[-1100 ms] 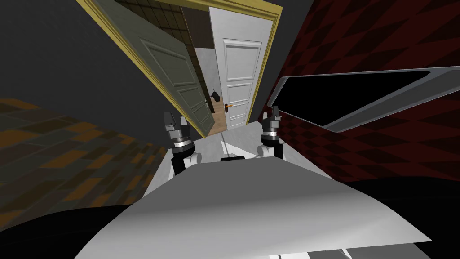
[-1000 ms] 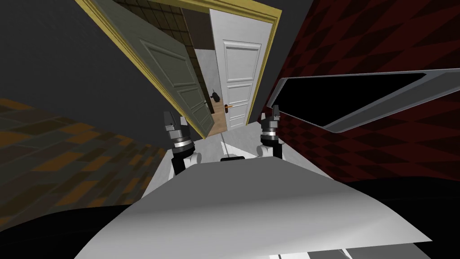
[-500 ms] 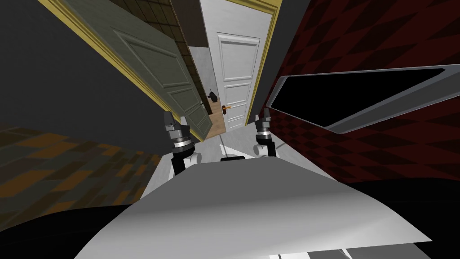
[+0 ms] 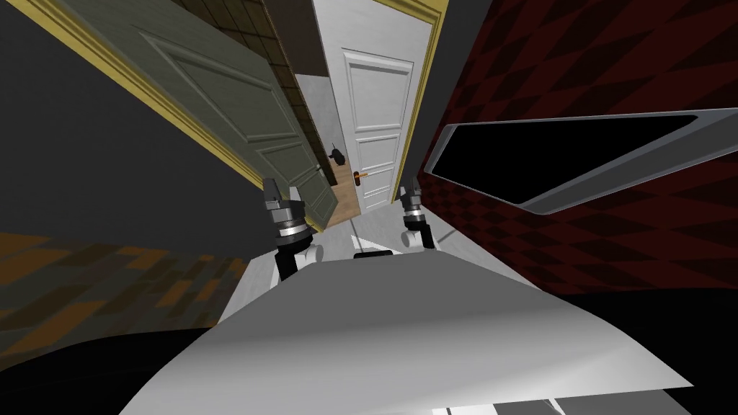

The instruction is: Push the door open

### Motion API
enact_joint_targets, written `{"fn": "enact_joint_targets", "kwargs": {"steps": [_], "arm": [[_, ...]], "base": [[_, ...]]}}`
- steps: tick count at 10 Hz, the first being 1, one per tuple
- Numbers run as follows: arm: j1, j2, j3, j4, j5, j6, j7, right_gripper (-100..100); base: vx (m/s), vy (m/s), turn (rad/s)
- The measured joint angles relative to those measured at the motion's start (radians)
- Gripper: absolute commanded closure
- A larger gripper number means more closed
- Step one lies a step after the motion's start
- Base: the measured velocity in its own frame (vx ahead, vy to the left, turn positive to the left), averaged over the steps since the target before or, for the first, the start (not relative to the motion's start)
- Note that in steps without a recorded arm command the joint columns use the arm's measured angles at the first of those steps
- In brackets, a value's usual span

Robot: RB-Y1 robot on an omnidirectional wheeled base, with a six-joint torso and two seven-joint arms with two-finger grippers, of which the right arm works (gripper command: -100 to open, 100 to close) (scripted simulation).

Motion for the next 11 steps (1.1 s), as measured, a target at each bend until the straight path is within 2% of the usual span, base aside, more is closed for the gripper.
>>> {"fn": "enact_joint_targets", "kwargs": {"steps": [2, 4, 5, 7, 9, 11], "arm": [[-0.02, 0.0, 0.027, 0.041, 0.004, -0.003, -0.002, -100], [-0.053, -0.005, 0.041, 0.079, 0.002, 0.007, -0.011, -100], [-0.059, -0.006, 0.055, 0.098, 0.003, 0.004, -0.013, -100], [-0.082, -0.014, 0.073, 0.133, 0.001, 0.007, -0.023, -100], [-0.098, -0.019, 0.098, 0.181, 0.002, -0.005, -0.032, -100], [-0.129, -0.025, 0.115, 0.223, -0.001, -0.001, -0.043, -100]], "base": [[0.104, 0.019, -0.069], [0.081, 0.019, -0.077], [0.089, 0.004, -0.068], [0.097, 0.015, -0.078], [0.114, 0.027, -0.077], [0.089, 0.02, -0.085]]}}
